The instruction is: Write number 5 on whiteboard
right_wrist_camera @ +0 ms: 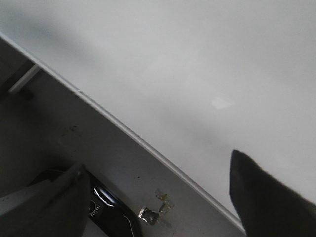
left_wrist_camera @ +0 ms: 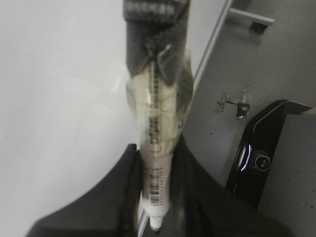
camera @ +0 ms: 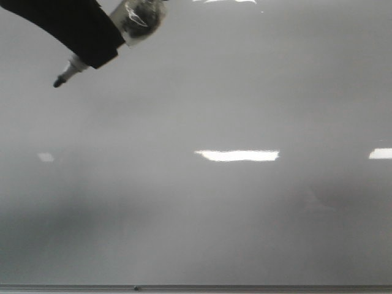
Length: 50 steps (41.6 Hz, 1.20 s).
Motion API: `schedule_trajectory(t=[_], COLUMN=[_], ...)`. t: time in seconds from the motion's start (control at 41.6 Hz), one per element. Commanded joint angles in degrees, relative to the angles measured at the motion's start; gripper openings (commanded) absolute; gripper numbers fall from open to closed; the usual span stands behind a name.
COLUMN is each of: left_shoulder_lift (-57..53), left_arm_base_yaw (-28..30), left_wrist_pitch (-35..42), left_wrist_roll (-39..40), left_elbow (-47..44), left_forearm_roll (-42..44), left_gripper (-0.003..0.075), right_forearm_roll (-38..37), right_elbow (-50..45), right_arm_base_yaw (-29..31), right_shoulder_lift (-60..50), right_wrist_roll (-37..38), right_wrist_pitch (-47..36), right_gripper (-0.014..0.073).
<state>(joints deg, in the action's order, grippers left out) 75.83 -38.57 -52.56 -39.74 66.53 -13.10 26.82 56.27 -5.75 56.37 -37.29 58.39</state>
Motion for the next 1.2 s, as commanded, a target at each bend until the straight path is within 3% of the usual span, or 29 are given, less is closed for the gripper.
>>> schedule_trajectory(t=[0.0,0.168,0.36,0.625,0.889,0.985,1.105,1.177], left_shoulder_lift=[0.2,1.9,2.1,2.1,2.1,2.1,1.9,1.3], left_arm_base_yaw=[-3.7,-8.4,-11.2,-11.6,-11.6,-11.6,-11.6,-11.6], left_wrist_pitch=[1.7,1.6,1.6,1.8,3.1,3.7,4.0,4.0], left_wrist_roll=[-2.0,-3.1,-3.6,-3.6,-3.6,-3.6,-3.1,-0.5], left_elbow=[2.9,3.6,3.6,3.6,3.6,3.6,3.6,3.7], left_forearm_roll=[-1.6,-1.4,-1.1,-1.1,-1.1,-1.6,-0.8,1.1], left_gripper=[-0.0020,-0.0020,-0.0020,-0.0020,-0.0014,0.0100,0.0356,0.0456], right_forearm_roll=[4.0,3.9,3.8,3.8,3.8,3.8,3.8,3.6], right_elbow=[3.7,7.0,10.0,11.1,11.1,11.1,11.1,11.1], right_arm_base_yaw=[-4.9,-14.3,-24.1,-28.9,-28.9,-28.9,-28.9,-28.9], right_shoulder_lift=[2.2,7.2,11.5,13.3,13.3,13.3,13.3,13.2], right_wrist_roll=[-7.1,-11.8,-17.2,-17.5,-17.5,-17.3,-17.2,-16.2], right_wrist_pitch=[-1.1,1.6,0.5,-2.6,-2.3,-1.9,-1.9,-2.1], right_gripper=[0.0598,0.0589,0.0500,0.0463,0.0014,-0.0050,-0.0069,-0.0069])
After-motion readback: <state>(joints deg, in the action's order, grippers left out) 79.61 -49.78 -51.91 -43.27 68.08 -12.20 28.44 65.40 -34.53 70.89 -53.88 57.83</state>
